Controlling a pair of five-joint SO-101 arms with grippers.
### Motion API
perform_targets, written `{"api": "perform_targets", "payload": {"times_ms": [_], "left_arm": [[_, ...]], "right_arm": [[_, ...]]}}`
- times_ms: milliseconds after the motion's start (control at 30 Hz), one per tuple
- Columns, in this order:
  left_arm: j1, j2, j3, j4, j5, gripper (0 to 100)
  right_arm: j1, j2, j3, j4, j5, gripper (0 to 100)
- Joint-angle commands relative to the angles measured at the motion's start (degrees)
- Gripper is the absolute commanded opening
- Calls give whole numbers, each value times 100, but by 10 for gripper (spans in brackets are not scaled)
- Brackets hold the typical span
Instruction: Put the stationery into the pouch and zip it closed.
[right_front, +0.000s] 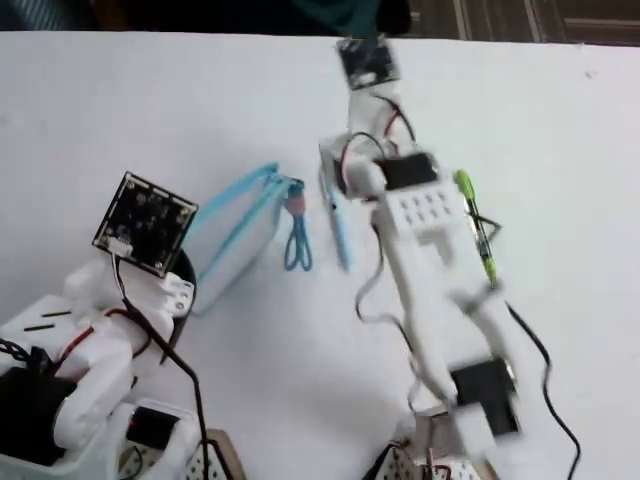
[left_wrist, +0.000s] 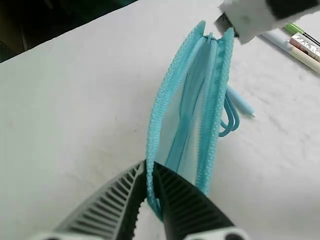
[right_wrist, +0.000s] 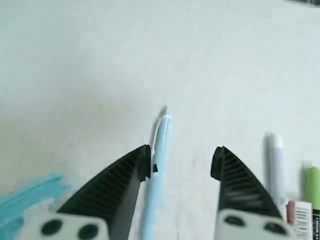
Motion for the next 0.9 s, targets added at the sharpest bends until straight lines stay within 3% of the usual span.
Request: {"api": "perform_targets", "payload": {"times_ms": [0, 233, 533, 600, 700, 767, 867], "left_arm": [[-75, 119, 26, 26, 44, 24], [-75, 119, 26, 18, 44, 24], [-75, 119, 26, 18, 44, 24], [-75, 119, 26, 18, 44, 24], [-75, 119, 26, 18, 44, 24], [-75, 119, 26, 18, 44, 24], [-75, 119, 26, 18, 44, 24]], "right_arm": [[-40, 1147, -800, 57, 132, 194], [-365, 3371, -3112, 1244, 132, 194], [-198, 6290, -6523, 3090, 334, 190], [-163, 6765, -7226, 3609, 501, 153], [-127, 7284, -8343, 4145, 571, 5], [-110, 7512, -9020, 4558, 580, 41], [-101, 7662, -9873, 4927, 580, 15]]}}
